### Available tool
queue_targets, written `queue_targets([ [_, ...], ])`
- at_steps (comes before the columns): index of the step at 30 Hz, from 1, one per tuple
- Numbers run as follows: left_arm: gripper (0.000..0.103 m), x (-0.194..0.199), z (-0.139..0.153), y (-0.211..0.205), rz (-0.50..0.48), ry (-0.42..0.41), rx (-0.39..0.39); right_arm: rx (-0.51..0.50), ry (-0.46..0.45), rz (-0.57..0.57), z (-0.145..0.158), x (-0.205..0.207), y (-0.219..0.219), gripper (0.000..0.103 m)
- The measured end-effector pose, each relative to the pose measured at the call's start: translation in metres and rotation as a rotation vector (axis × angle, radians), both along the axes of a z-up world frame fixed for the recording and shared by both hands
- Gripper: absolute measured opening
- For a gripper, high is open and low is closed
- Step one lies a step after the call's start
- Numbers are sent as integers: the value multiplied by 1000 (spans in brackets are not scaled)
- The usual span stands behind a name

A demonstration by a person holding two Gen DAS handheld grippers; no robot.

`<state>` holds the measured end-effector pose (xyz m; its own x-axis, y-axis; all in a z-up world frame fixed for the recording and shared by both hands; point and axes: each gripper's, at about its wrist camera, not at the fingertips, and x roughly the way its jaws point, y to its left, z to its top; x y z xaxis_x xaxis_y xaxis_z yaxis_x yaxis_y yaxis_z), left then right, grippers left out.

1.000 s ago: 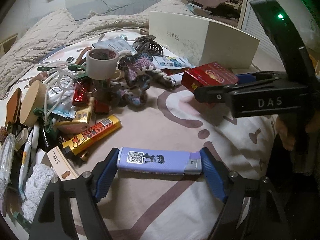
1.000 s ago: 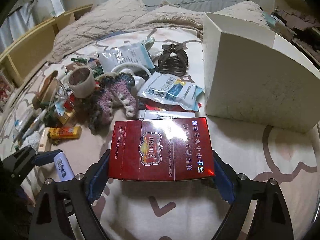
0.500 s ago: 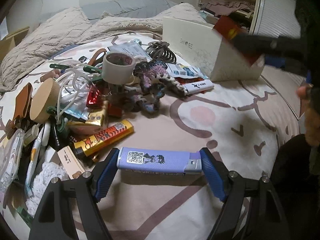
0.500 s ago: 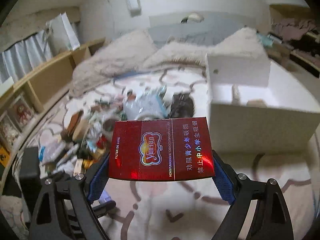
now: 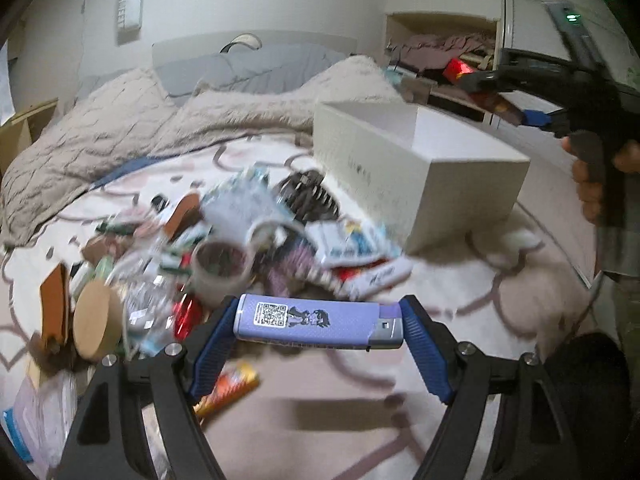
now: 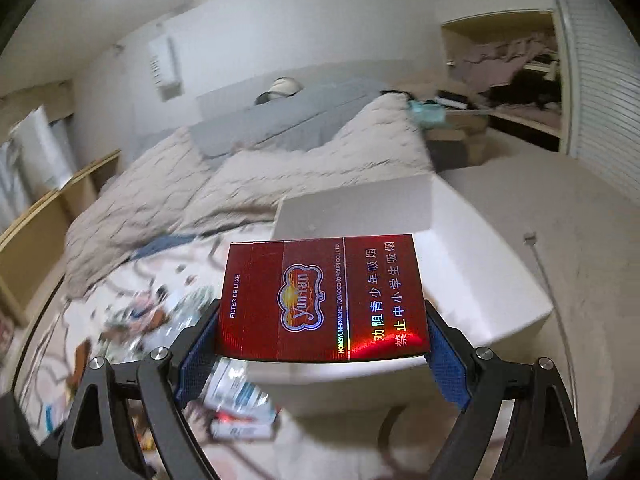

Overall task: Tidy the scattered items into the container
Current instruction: 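Carry the red cigarette box and blue lighter over the white box with both grippers, then open right gripper to drop the cigarette box while left gripper lowers the lighter inside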

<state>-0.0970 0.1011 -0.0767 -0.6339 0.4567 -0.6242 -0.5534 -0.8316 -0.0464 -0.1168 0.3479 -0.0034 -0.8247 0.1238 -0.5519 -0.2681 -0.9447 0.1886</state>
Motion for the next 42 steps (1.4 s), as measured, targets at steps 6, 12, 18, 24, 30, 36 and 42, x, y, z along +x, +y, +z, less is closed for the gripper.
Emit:
queue_targets([
  [6, 80, -17, 28, 36, -52, 55, 35, 1, -40, -108, 9, -38, 31, 91],
  [12, 80, -44, 56, 55, -54, 81, 98, -59, -149, -129, -9, -70, 58, 91],
  [18, 80, -70, 78, 72, -39, 95, 119, -83, -252, -100, -34, -79, 65, 91],
  [24, 80, -90, 94, 93, -37, 63, 186, -106, -316, -12, -52, -74, 60, 91],
  [30, 80, -104, 107, 123, -44, 73, 182, -59, -368, 23, -64, -72, 54, 91],
  [36, 80, -119, 109, 148, -52, 62, 173, -69, -373, 56, -68, -70, 61, 91],
  [42, 80, -141, 95, 164, -34, -19, 170, -88, -401, 100, -74, -72, 63, 91],
])
